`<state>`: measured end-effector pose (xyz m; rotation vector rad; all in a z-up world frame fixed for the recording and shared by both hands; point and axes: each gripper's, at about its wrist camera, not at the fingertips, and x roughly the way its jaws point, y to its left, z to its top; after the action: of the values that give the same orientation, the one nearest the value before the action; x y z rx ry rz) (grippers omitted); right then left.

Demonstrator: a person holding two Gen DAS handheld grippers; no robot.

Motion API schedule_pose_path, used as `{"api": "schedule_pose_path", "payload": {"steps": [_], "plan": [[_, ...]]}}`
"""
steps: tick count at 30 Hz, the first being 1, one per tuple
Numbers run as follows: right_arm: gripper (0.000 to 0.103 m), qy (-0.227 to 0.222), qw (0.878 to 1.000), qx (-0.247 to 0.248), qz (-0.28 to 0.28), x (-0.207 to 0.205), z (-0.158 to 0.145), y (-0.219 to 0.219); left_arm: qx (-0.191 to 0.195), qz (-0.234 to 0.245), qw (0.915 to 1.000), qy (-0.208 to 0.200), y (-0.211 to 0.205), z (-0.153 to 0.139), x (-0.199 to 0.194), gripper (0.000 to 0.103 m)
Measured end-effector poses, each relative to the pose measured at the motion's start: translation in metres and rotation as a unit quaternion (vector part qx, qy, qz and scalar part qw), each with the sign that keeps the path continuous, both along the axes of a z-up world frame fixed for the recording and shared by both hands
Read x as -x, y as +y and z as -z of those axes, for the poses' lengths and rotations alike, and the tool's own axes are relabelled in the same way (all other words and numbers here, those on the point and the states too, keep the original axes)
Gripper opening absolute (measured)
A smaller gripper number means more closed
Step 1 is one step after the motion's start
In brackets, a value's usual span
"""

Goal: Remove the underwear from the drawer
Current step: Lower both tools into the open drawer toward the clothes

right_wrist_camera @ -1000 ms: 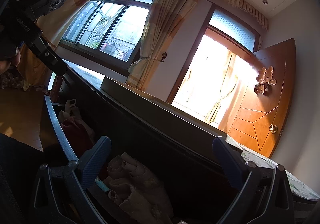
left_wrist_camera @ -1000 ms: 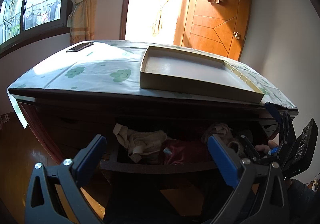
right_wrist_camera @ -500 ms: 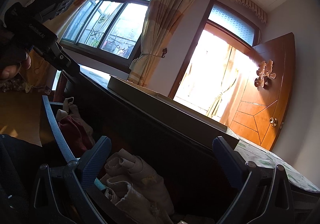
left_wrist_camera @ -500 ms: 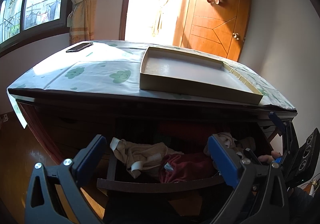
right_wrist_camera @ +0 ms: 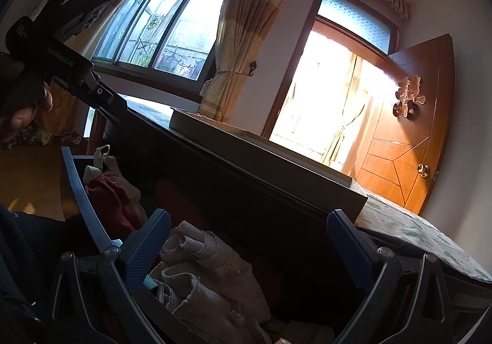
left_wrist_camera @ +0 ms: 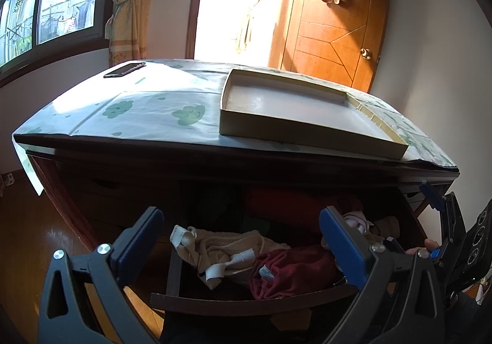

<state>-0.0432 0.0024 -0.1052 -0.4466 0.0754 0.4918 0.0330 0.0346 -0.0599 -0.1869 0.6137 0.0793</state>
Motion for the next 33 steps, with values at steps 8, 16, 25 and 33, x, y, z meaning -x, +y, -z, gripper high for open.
{"api": "schedule_pose_path", "payload": {"steps": [8, 16, 25, 33], "plan": [[0.102, 0.028, 1.0, -0.002, 0.007, 0.0026, -0.0011, -0.0018, -0.001, 0.001, 1.0, 0.001, 0.0004, -0.0007, 0.0003, 0.103], [0.102, 0.053, 0.999, -0.007, 0.007, 0.0066, -0.0031, -0.005, -0.002, 0.002, 1.0, 0.002, 0.0008, -0.0015, 0.0004, 0.103], [0.102, 0.092, 0.996, -0.01, 0.003, 0.007, -0.006, -0.0052, -0.003, 0.008, 0.9999, 0.008, -0.0006, -0.0019, -0.0007, 0.103], [0.102, 0.127, 0.992, -0.001, 0.0, 0.0029, -0.0086, -0.0051, 0.0, 0.02, 0.9997, 0.015, -0.0036, -0.0014, -0.0017, 0.103]]}}
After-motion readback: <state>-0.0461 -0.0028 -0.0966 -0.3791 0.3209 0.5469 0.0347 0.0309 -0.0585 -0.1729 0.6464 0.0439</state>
